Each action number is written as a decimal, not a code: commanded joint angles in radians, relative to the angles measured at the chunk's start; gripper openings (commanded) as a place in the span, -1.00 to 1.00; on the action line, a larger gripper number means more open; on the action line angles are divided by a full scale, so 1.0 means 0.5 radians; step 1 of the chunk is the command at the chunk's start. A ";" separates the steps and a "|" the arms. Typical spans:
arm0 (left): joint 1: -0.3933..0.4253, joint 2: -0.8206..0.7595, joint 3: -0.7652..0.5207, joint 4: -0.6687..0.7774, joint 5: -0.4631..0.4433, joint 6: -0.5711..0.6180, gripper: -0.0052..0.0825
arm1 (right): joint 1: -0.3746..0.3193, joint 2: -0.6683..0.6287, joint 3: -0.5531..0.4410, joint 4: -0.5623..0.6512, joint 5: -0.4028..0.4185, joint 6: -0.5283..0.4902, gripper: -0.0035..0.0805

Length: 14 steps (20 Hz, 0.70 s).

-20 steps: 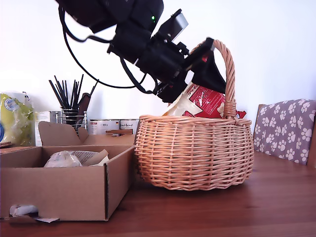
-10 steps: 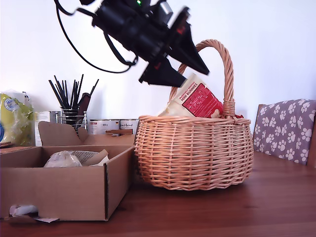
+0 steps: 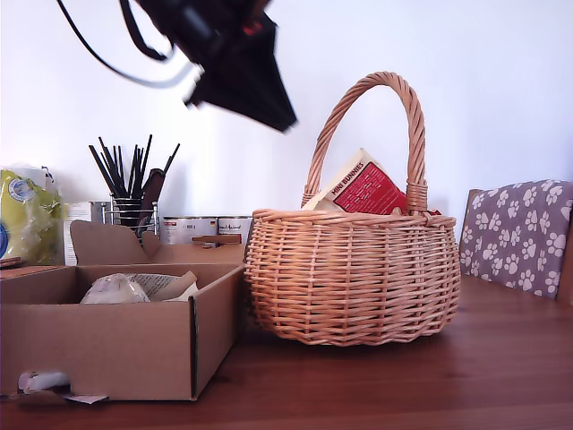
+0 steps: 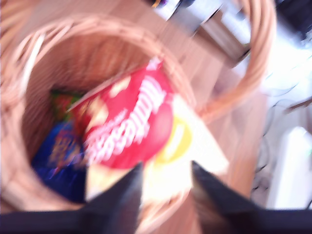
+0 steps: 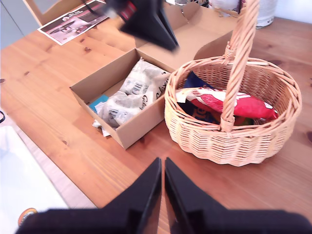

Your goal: Move the bags of Easter eggs from the cardboard box on the left into the woven basket on the right side.

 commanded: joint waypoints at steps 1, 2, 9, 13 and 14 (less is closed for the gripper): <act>-0.004 -0.114 -0.224 0.166 -0.088 0.023 -0.93 | 0.008 -0.003 0.005 0.017 0.026 -0.005 -0.95; 0.001 -0.201 -0.378 0.321 -0.158 0.024 -0.93 | 0.008 -0.002 0.005 0.020 0.037 -0.005 -0.95; 0.282 -0.955 -1.498 1.149 -0.040 0.263 -0.93 | 0.008 -0.003 0.005 0.036 0.035 -0.005 -0.95; 0.491 -1.205 -1.688 0.901 0.112 0.394 -0.93 | 0.008 -0.003 0.005 0.036 0.035 -0.005 -0.95; 0.498 -1.218 -1.688 0.846 0.112 0.436 -0.93 | 0.008 -0.003 0.005 0.035 0.034 -0.005 -0.95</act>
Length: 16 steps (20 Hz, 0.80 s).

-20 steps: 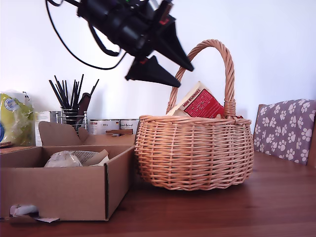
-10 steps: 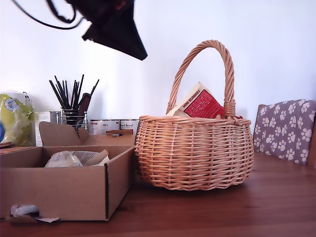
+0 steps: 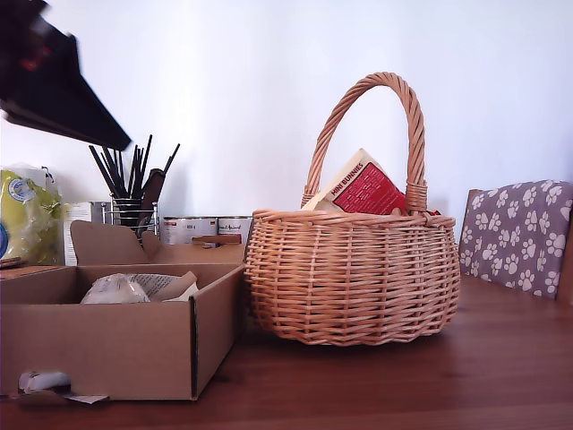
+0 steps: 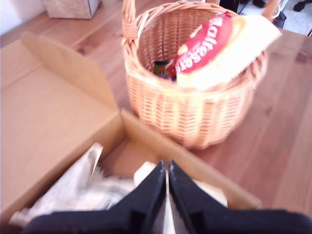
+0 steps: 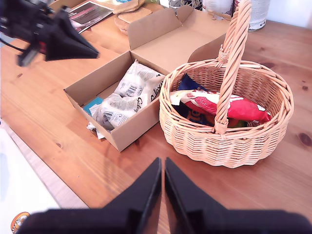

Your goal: Move the bags of Easter eggs from the cardboard box on the left into the woven basket on the right side.

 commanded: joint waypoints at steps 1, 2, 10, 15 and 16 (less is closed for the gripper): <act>-0.014 0.036 -0.022 -0.079 0.011 0.056 -0.89 | 0.008 -0.002 0.005 0.008 -0.005 -0.005 -0.95; -0.014 0.041 -0.022 -0.147 0.003 0.132 -0.73 | 0.008 -0.002 0.005 -0.004 -0.050 -0.008 -0.95; -0.075 0.124 -0.019 -0.370 -0.435 0.330 0.38 | 0.060 -0.034 0.005 -0.129 -0.439 -0.005 -0.95; -0.080 0.369 0.046 -0.475 -0.518 0.417 0.38 | 0.062 -0.034 0.005 -0.131 -0.441 -0.056 -0.95; -0.090 0.436 0.079 -0.489 -0.547 0.418 0.38 | 0.067 -0.034 0.005 -0.132 -0.443 -0.058 -0.95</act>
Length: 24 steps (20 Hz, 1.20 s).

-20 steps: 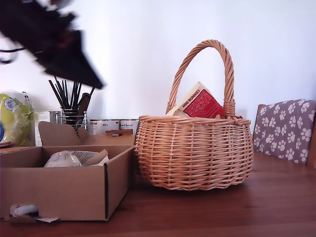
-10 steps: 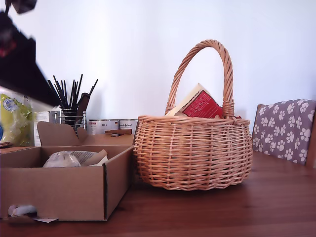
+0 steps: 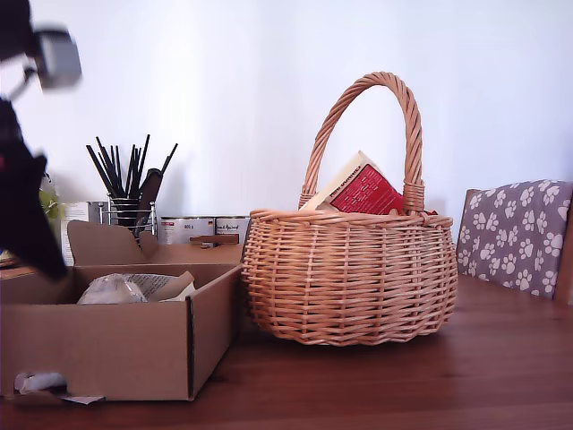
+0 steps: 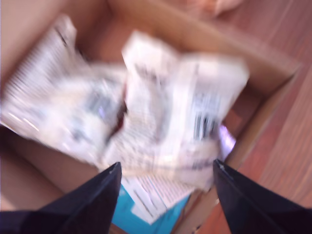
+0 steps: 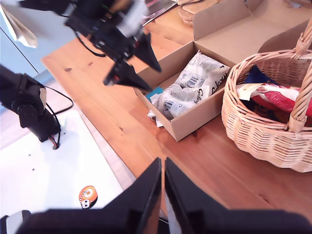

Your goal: Move the bags of Easter eggs from the cardboard box on the left into the woven basket on the right side.

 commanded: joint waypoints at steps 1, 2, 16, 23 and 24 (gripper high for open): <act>-0.025 0.095 0.094 -0.005 -0.023 0.012 0.38 | 0.031 -0.013 0.005 -0.005 -0.036 -0.022 -0.95; -0.037 0.164 0.143 -0.013 -0.043 0.012 0.38 | 0.044 -0.013 0.005 -0.014 -0.054 -0.029 -0.95; -0.142 0.977 0.743 -0.627 -0.026 -0.195 0.38 | 0.088 -0.013 0.005 -0.024 -0.051 -0.074 -0.95; -0.142 1.201 0.743 -0.556 -0.074 -0.203 0.29 | 0.087 -0.013 0.005 -0.023 -0.051 -0.079 -0.95; -0.141 1.202 0.743 -0.536 -0.116 -0.204 0.21 | 0.088 -0.013 0.005 -0.021 -0.051 -0.079 -0.95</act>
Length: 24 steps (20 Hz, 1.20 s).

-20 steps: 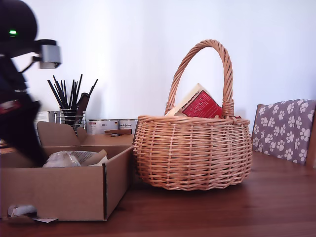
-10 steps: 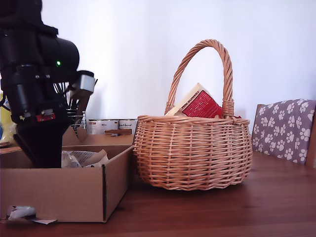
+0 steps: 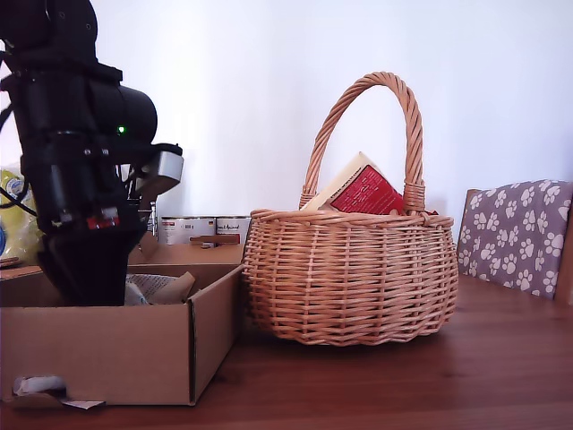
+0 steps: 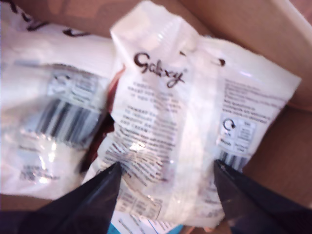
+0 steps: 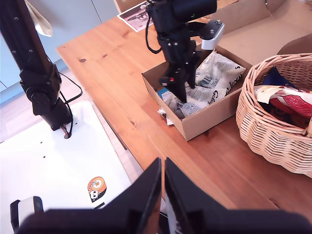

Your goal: Move the bags of Easter eggs from the cardboard box on the left into the woven basket on the right side.

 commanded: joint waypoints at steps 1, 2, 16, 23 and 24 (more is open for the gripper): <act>-0.004 0.155 -0.096 0.036 -0.065 -0.003 0.13 | 0.009 -0.011 0.005 0.008 -0.005 -0.013 -0.95; 0.007 0.155 -0.096 0.066 -0.096 -0.009 0.07 | 0.009 -0.011 0.005 0.008 -0.005 -0.013 -0.95; 0.014 0.114 0.014 0.056 -0.120 -0.053 -0.77 | 0.009 -0.011 0.005 0.021 -0.006 -0.013 -0.95; 0.014 -0.301 0.059 0.074 -0.059 -0.059 -0.80 | 0.009 -0.011 0.005 0.020 -0.005 -0.012 -0.95; 0.014 -0.372 0.059 0.079 -0.059 -0.063 -0.80 | 0.009 -0.011 0.005 0.021 -0.005 -0.013 -0.95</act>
